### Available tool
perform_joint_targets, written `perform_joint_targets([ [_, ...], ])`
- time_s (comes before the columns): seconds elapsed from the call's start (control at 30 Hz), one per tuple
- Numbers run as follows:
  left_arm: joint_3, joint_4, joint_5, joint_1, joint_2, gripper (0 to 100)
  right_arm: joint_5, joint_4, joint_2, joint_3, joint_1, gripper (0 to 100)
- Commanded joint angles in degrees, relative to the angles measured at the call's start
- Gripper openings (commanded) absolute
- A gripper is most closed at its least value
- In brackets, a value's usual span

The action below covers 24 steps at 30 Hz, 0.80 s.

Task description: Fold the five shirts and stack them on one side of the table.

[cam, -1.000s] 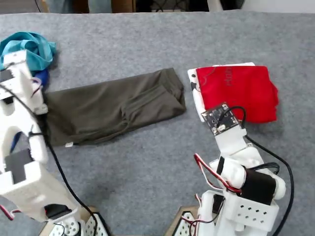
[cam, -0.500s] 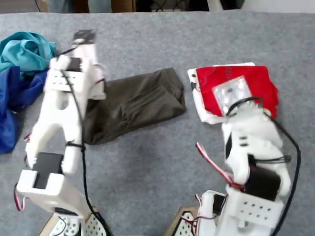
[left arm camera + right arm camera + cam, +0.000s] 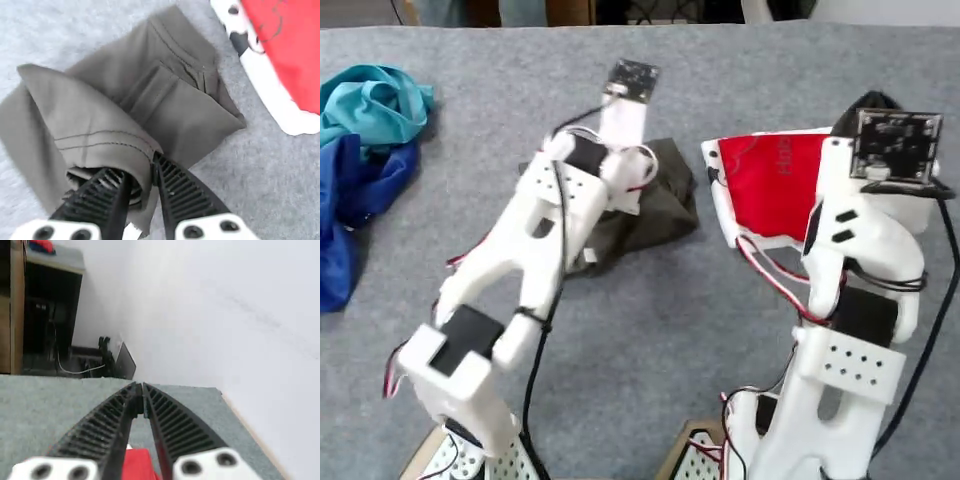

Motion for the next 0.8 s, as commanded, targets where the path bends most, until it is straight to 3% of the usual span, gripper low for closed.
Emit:
perform_joint_targets([
  [0.0, -5.3, -2.6, 3.4, 0.7, 2.6, 3, -1.3, -1.8, 2.2, -5.8, 1.1, 1.5],
  [0.77, -31.0, -2.5, 8.1, 5.4, 23.6, 3, -0.9, -1.8, 5.8, -7.1, 2.6, 1.5],
])
